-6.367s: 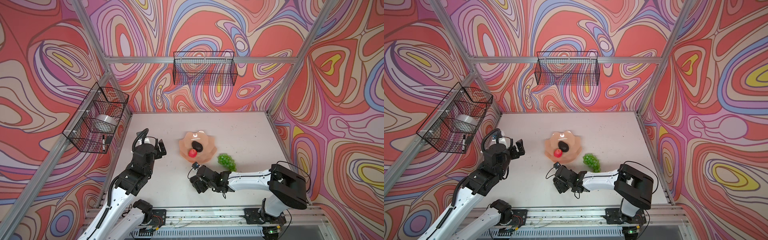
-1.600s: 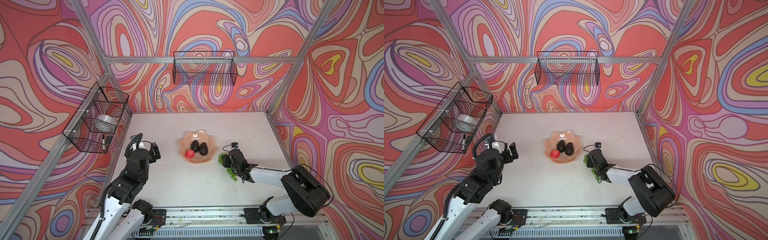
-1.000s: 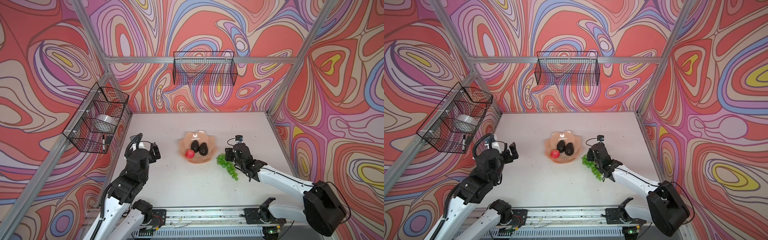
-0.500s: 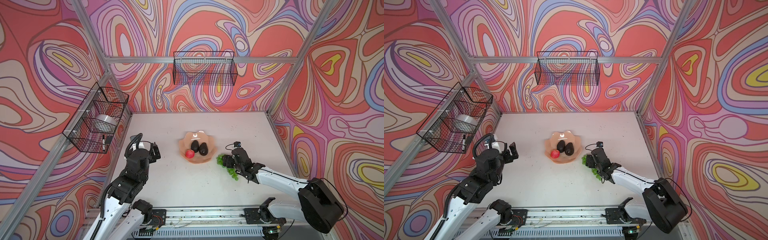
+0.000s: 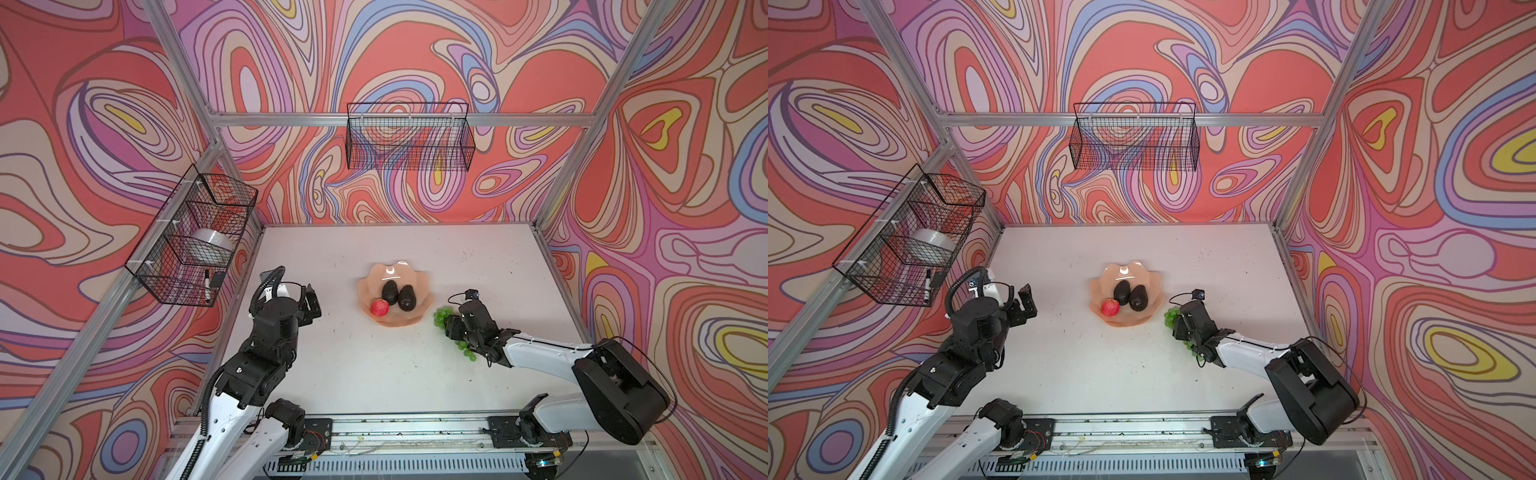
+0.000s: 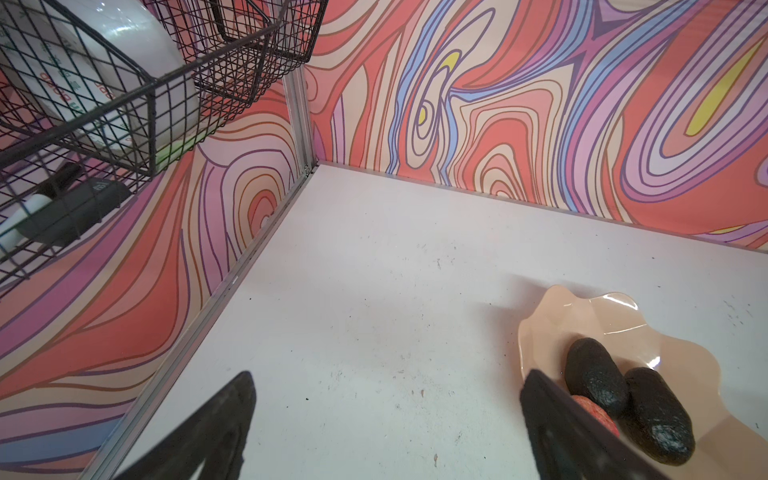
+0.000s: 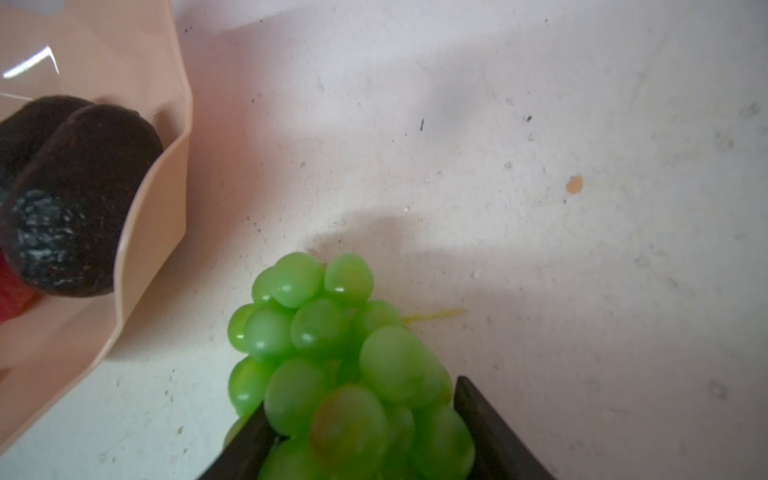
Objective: Place and organize the fake fruits in the fruit bowl
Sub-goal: 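Move the right gripper to the green grapes and grasp the bunch, then lift the grapes over the bowl and lower them onto the fruit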
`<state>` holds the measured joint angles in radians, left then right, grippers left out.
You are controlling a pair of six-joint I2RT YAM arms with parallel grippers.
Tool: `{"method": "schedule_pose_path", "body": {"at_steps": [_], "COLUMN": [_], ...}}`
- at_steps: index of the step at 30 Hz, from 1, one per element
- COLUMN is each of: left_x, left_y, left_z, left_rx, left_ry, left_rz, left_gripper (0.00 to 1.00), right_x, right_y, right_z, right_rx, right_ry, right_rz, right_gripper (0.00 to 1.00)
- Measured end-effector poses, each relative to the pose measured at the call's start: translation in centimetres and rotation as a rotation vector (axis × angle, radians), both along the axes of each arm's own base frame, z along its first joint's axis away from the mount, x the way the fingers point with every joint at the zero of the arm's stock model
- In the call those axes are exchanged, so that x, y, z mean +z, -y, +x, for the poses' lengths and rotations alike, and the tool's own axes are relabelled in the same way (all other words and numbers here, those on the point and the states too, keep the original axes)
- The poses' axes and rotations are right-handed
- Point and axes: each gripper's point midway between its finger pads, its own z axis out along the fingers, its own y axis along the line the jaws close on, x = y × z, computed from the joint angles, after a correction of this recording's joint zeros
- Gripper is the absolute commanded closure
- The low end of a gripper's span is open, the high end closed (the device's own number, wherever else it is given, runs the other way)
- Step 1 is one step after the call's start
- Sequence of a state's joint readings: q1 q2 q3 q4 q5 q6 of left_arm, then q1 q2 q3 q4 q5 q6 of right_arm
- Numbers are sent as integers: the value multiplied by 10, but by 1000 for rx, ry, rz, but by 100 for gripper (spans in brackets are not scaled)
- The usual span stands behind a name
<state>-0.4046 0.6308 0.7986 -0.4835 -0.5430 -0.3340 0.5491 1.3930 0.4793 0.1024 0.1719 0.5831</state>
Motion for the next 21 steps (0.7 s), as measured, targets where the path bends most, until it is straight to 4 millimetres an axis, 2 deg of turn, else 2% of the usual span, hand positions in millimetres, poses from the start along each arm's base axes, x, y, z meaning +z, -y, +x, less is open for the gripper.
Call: {"method": "schedule_pose_path", "body": {"at_steps": [3,8,16,21], "left_x": [0,0,0,0], "left_y": [0,0,0,0], "left_z": [0,0,0,0], "left_rx": [0,0,0,0], "left_ry": [0,0,0,0], "left_rz": [0,0,0,0], "left_gripper": [0,0,0,0], "right_x": [1,4,23,45], "right_y": [0,1,1,0], "right_z": [1,3,3,5], "right_rx": [-6,-14,-12,-8], "right_ry": [7,18,50,87], "right_rz": [4,1,20,37], "right_gripper": [62,71,81,82]}}
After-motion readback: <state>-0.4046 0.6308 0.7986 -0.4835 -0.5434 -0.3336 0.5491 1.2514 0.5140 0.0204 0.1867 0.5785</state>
